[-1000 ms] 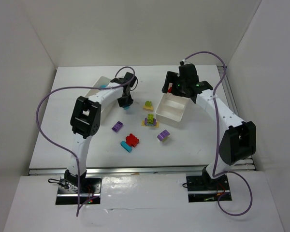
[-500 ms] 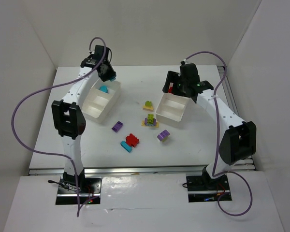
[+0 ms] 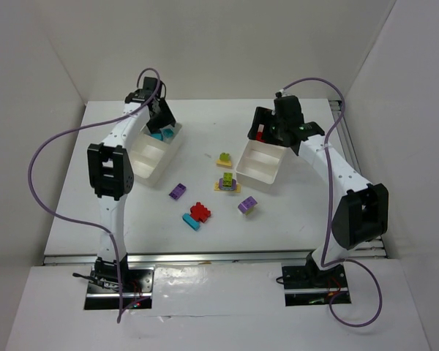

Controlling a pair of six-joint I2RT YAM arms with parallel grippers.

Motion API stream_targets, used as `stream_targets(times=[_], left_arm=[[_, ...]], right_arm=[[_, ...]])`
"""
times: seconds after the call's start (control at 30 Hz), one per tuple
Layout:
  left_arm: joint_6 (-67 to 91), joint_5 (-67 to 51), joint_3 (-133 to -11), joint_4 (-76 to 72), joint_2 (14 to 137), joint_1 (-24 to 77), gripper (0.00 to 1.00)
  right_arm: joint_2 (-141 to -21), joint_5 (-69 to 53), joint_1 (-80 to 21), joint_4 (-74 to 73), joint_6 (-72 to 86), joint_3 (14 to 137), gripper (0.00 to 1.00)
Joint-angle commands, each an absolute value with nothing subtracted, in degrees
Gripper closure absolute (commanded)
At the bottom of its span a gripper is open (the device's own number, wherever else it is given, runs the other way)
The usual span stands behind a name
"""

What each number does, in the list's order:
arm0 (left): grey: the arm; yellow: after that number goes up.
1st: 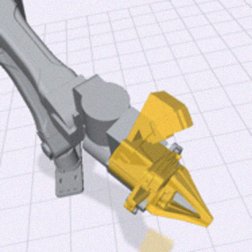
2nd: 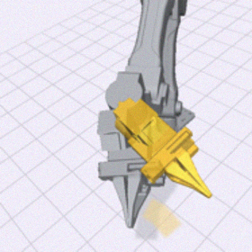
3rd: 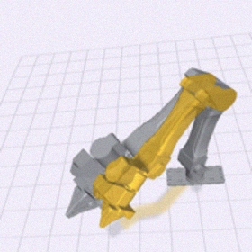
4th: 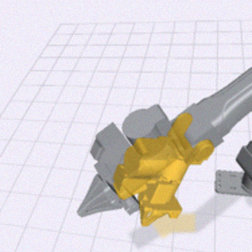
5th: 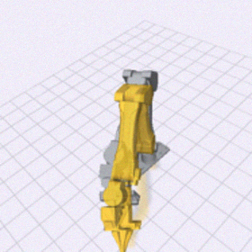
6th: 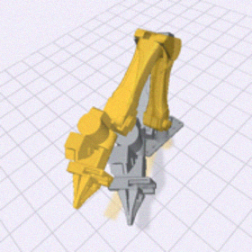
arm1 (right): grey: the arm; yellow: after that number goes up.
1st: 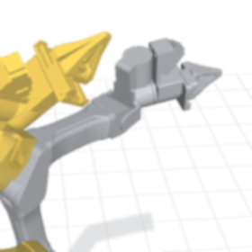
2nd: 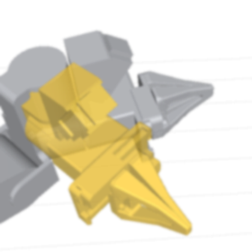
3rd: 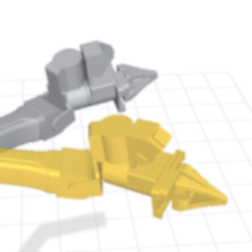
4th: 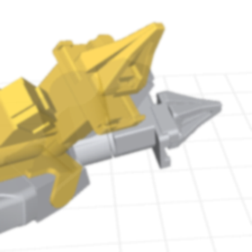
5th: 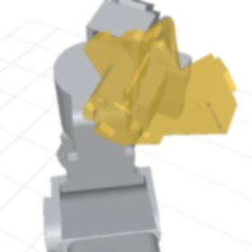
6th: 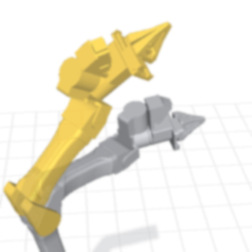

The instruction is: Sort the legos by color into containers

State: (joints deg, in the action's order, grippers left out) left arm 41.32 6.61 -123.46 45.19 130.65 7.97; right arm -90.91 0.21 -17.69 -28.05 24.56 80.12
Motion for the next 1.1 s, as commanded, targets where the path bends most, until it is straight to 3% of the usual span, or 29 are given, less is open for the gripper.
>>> stream_targets(times=[0.0, 0.13, 0.2, 0.3, 0.47, 0.53, 0.67, 0.77, 0.9, 1.07], left_arm=[[39.47, 4.67, -125.95, 45.00, 129.47, 7.91, 0.32], [37.10, 5.44, -122.98, 45.00, 124.73, 9.22, 0.31], [36.39, 7.63, -119.73, 45.00, 118.50, 10.80, 0.36], [35.34, 8.87, -109.10, 45.00, 108.68, 15.19, 0.41], [36.04, 10.46, -87.48, 45.00, 96.43, 24.23, 0.41], [36.04, 11.94, -82.82, 45.00, 93.27, 27.23, 0.36], [35.16, 16.95, -74.11, 44.38, 92.72, 32.34, 0.08], [34.55, 18.89, -72.16, 42.64, 93.43, 31.12, 0.00], [32.88, 19.17, -71.37, 39.73, 96.67, 29.01, 0.00], [30.42, 15.92, -71.37, 37.53, 103.34, 27.60, 0.11]], right_arm=[[-91.05, 0.53, -17.31, -28.04, 24.52, 81.38, 0.08], [-91.05, 0.00, -17.31, -28.04, 24.52, 81.39, 0.08], [-91.05, 0.00, -17.31, -28.04, 24.52, 81.39, 0.08], [-91.05, 0.00, -17.31, -28.04, 24.52, 80.78, 0.08], [-91.05, 0.00, -17.31, -28.04, 24.52, 79.37, 0.08], [-91.05, 0.00, -17.31, -28.04, 24.52, 78.84, 0.08], [-91.05, -0.62, -17.31, -28.04, 23.99, 78.32, 0.08], [-91.05, -1.14, -17.31, -28.04, 23.99, 78.31, 0.08], [-91.05, -1.14, -17.31, -28.04, 23.99, 78.84, 0.08], [-91.05, -0.62, -17.31, -28.56, 23.99, 78.84, 0.08]])
